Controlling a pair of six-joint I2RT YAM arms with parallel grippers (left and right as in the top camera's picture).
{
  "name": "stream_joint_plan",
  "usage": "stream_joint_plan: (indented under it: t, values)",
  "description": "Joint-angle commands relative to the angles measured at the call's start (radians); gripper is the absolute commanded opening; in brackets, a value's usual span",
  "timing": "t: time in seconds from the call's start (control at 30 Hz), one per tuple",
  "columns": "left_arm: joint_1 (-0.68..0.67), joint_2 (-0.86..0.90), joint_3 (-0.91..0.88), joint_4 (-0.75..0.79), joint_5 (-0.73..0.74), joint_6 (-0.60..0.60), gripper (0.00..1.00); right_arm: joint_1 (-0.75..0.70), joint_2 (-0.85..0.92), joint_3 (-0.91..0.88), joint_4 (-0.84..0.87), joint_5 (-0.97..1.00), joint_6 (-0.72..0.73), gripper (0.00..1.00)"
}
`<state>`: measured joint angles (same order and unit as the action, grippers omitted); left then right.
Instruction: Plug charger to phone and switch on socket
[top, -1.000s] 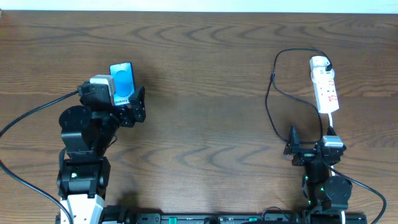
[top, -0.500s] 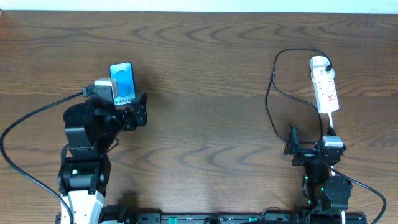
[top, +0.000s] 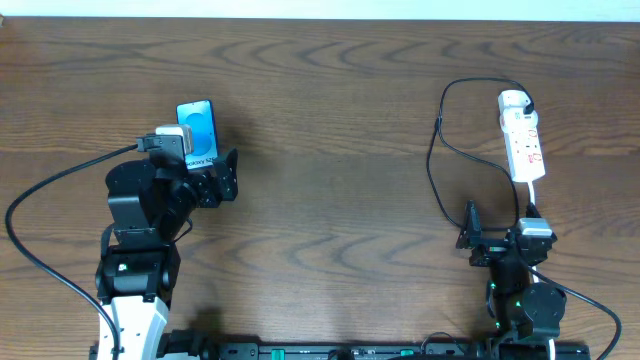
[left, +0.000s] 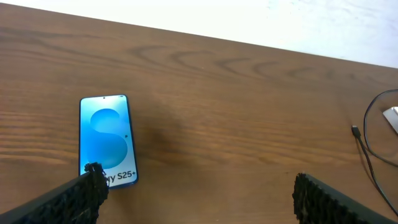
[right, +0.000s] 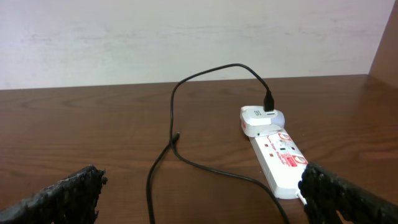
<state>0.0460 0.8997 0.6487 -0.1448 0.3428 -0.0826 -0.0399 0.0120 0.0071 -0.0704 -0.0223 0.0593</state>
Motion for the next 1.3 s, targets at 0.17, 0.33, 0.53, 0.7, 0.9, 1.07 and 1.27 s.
stream_joint_plan:
  t: [0.17,0.33,0.53,0.7,0.9,1.07,1.27]
  values:
    - [0.005,0.031,0.167,-0.076,-0.072,-0.012,0.97,0.001,-0.005,-0.002,-0.005,0.009,0.003,0.99]
    - [0.005,0.126,0.326,-0.173,-0.075,-0.028,0.97,0.001,-0.005,-0.002,-0.005,0.009,0.003,0.99]
    - [0.005,0.307,0.578,-0.388,-0.151,-0.027,0.97,0.001,-0.005,-0.002,-0.005,0.009,0.003,0.99]
    - [0.005,0.43,0.736,-0.534,-0.249,-0.051,0.97,0.001,-0.005,-0.002,-0.005,0.009,0.003,0.99]
    - [0.003,0.558,0.836,-0.598,-0.263,-0.05,0.97,0.001,-0.005,-0.002,-0.005,0.009,0.003,0.99]
    - [0.002,0.668,0.908,-0.599,-0.324,-0.076,0.97,0.001,-0.005,-0.002,-0.005,0.009,0.003,0.99]
    - [0.002,0.761,0.921,-0.59,-0.333,-0.076,0.98,0.001,-0.005,-0.002,-0.005,0.009,0.003,0.99]
